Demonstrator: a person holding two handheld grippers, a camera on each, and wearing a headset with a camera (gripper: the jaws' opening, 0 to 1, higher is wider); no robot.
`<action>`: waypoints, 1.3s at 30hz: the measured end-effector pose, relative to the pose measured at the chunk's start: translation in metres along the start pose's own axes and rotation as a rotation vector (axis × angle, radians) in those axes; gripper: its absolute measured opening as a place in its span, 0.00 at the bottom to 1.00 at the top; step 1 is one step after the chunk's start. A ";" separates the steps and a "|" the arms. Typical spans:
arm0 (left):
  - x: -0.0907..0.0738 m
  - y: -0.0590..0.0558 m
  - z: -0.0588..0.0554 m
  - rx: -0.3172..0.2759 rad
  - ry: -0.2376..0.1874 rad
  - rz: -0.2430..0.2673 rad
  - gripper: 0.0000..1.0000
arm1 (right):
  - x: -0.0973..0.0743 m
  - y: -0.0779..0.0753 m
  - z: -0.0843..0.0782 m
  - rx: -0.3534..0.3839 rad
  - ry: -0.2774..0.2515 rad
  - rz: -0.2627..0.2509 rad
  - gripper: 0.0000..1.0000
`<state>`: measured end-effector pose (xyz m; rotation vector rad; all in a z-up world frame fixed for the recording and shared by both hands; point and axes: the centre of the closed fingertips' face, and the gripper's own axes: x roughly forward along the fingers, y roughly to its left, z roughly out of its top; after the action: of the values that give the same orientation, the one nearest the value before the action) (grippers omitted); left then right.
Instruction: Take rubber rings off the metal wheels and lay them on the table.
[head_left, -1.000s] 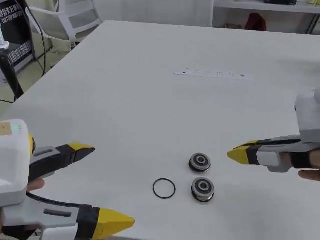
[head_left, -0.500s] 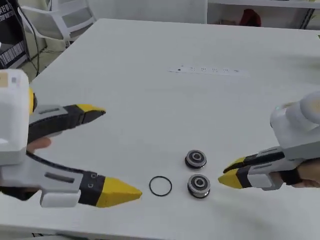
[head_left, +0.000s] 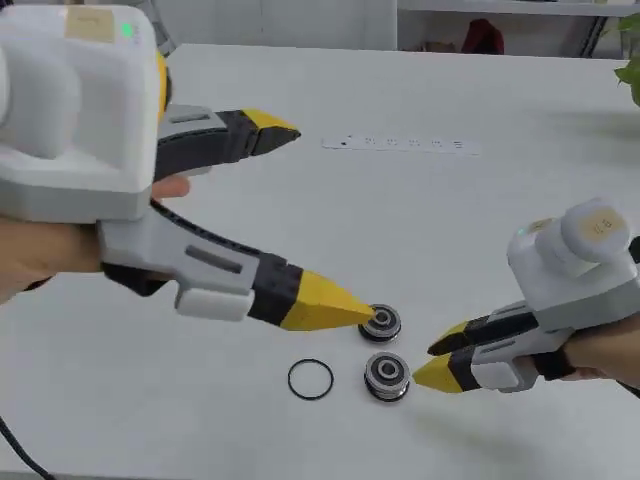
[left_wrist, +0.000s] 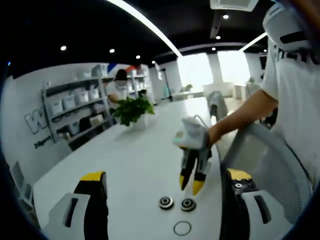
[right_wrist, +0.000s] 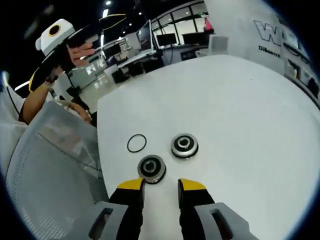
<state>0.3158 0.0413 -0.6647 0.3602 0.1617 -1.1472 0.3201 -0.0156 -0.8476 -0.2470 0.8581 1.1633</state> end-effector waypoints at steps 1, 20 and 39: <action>0.005 -0.002 0.000 0.002 -0.002 -0.012 0.98 | 0.000 0.000 0.000 -0.001 -0.002 0.001 0.26; 0.060 -0.014 -0.069 -0.055 0.046 -0.145 0.75 | 0.011 0.014 0.001 -0.058 0.006 0.051 0.28; 0.077 -0.039 -0.119 -0.075 0.133 -0.229 0.53 | 0.013 0.010 -0.014 -0.185 0.087 0.064 0.29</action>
<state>0.3186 0.0040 -0.8065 0.3577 0.3694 -1.3395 0.3063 -0.0108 -0.8635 -0.4264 0.8405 1.3014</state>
